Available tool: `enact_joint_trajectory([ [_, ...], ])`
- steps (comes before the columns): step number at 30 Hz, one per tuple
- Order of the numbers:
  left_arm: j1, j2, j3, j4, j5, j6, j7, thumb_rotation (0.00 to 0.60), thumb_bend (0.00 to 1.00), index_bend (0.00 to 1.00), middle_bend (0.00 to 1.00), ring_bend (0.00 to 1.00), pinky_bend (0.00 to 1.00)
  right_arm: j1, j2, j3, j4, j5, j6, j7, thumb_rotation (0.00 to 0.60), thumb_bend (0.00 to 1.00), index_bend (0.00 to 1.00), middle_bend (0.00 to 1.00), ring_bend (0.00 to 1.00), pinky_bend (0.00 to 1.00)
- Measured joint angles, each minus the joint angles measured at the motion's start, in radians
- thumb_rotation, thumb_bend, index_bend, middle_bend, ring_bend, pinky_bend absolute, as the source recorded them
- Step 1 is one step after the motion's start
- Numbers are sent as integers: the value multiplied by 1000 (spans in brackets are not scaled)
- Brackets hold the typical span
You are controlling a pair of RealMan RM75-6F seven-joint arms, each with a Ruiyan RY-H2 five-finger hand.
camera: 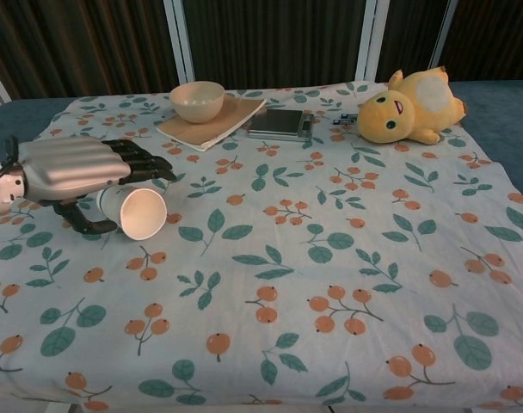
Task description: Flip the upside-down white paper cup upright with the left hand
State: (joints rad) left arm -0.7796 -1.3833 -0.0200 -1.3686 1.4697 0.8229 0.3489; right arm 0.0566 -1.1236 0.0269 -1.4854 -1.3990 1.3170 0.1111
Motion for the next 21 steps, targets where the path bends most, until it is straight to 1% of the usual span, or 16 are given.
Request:
enact_joint_trajectory([
  [3, -1, -8, 6, 9, -1, -7, -9, 600, 357, 35, 64, 0, 26, 2, 3, 1, -4, 1, -3, -2, 600, 137, 0, 0, 0, 0],
  [6, 0, -19, 11, 21, -2, -7, -17, 600, 366, 99, 115, 0, 28, 4, 5, 2, -7, 3, -7, -5, 600, 137, 0, 0, 0, 0],
  [10, 4, -29, 18, 33, 5, 3, -25, 600, 380, 201, 186, 0, 38, 5, 5, 2, -7, 4, -8, -5, 600, 137, 0, 0, 0, 0],
  [14, 8, -35, 19, 39, 11, 17, -31, 600, 412, 327, 300, 0, 60, 6, 6, 3, -7, 5, -10, -4, 600, 137, 0, 0, 0, 0],
  [17, 14, -43, 18, 48, 21, 46, -47, 600, 424, 359, 334, 11, 70, 8, 5, 2, -6, 5, -15, -4, 600, 137, 0, 0, 0, 0],
  [21, 27, -46, 17, 49, 31, 83, -85, 600, 424, 364, 340, 23, 73, 7, 5, 2, -4, 7, -15, 0, 600, 137, 0, 0, 0, 0],
])
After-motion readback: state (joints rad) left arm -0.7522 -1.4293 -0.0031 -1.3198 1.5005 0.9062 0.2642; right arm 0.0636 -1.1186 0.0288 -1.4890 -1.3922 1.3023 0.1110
